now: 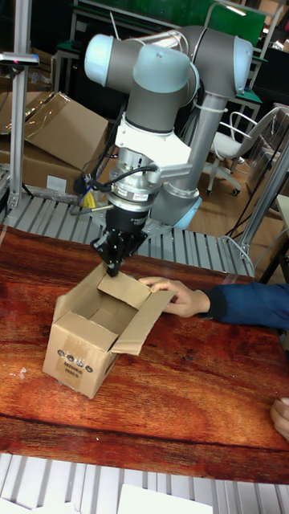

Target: Open a box

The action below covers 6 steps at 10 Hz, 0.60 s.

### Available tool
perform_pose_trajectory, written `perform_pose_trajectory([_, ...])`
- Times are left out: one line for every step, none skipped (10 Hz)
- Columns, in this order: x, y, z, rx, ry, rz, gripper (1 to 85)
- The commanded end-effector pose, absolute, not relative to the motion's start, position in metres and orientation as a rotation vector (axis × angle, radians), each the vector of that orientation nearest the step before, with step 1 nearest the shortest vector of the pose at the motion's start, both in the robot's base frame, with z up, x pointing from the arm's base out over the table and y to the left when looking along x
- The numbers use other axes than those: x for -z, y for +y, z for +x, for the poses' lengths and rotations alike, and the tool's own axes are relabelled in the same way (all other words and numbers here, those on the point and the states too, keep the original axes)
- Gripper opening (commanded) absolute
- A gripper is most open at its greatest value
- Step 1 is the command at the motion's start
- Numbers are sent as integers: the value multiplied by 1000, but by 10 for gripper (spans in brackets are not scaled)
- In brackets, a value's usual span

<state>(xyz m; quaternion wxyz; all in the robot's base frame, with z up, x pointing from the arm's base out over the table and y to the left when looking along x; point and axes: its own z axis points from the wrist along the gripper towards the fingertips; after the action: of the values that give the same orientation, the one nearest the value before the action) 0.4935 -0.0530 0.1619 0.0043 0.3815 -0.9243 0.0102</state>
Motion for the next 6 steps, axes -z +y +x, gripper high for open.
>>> perform_pose_trajectory([-169, -65, 483, -64, -2791, 1352, 10])
perform_pose_trajectory([-169, -67, 482, -72, -2783, 1358, 10])
perform_pose_trajectory([-169, -76, 487, -136, -2764, 1385, 10])
perform_pose_trajectory([-170, -91, 499, -246, -2743, 1439, 10])
perform_pose_trajectory([-169, -97, 506, -298, -2726, 1478, 10])
perform_pose_trajectory([-167, -100, 512, -336, -2729, 1495, 10])
